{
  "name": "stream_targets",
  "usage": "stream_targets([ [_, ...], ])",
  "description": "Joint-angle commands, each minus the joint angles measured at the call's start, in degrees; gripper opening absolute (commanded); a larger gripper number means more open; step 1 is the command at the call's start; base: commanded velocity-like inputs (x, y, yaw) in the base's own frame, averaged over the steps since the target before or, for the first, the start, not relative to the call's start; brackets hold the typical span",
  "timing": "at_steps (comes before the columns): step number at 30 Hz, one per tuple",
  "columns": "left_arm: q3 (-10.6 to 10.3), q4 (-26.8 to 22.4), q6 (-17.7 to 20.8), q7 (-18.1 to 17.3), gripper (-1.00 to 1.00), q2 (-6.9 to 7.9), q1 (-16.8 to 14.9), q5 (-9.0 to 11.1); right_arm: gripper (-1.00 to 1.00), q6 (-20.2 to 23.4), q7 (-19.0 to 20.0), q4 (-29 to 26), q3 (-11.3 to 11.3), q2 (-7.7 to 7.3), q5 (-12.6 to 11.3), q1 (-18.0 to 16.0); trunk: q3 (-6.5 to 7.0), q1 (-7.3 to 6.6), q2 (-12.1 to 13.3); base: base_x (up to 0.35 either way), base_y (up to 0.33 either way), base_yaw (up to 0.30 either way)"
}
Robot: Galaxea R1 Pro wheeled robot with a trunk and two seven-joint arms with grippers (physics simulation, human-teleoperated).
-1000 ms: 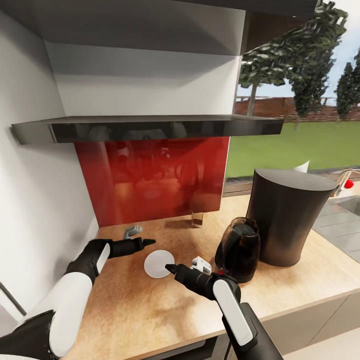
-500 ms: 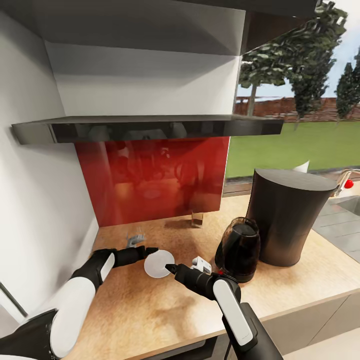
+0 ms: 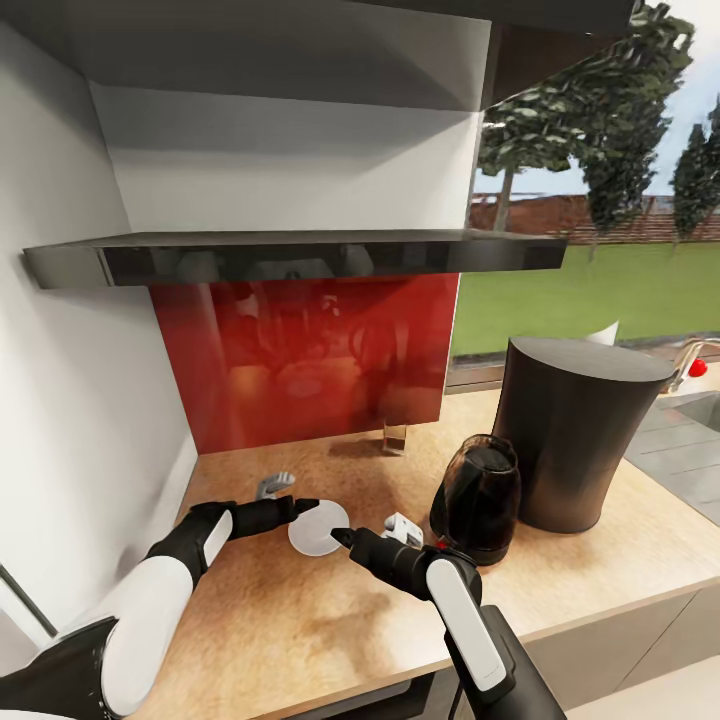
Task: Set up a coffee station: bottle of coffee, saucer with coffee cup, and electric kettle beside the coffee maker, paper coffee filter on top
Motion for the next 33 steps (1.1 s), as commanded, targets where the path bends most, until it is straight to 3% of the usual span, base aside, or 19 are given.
stream_targets([
  [1,0.5,-0.1,0.4,-0.3,1.0,-0.04,-0.1,-0.6,1.0,0.1,-0.6,-0.1,0.0,0.0,-0.6,-0.1,-0.14,0.04,-0.1,0.0,0.0,0.0],
  [12,0.8,0.0,0.5,-0.4,1.0,-0.17,-0.1,-0.5,1.0,0.1,-0.6,0.5,-0.1,0.0,-0.7,0.0,-0.14,0.04,-0.1,0.0,0.0,0.0],
  [22,6.0,0.0,0.5,-1.1,1.0,-0.02,0.0,-0.6,1.0,0.1,-0.6,3.1,-0.2,0.0,-0.8,0.1,-0.14,0.04,-0.1,0.0,0.0,0.0],
  [33,6.8,0.0,0.6,-0.9,1.0,0.0,0.0,-0.6,1.0,0.1,-0.6,3.1,-0.1,0.0,-0.8,0.1,-0.14,0.04,-0.1,0.156,0.0,0.0],
])
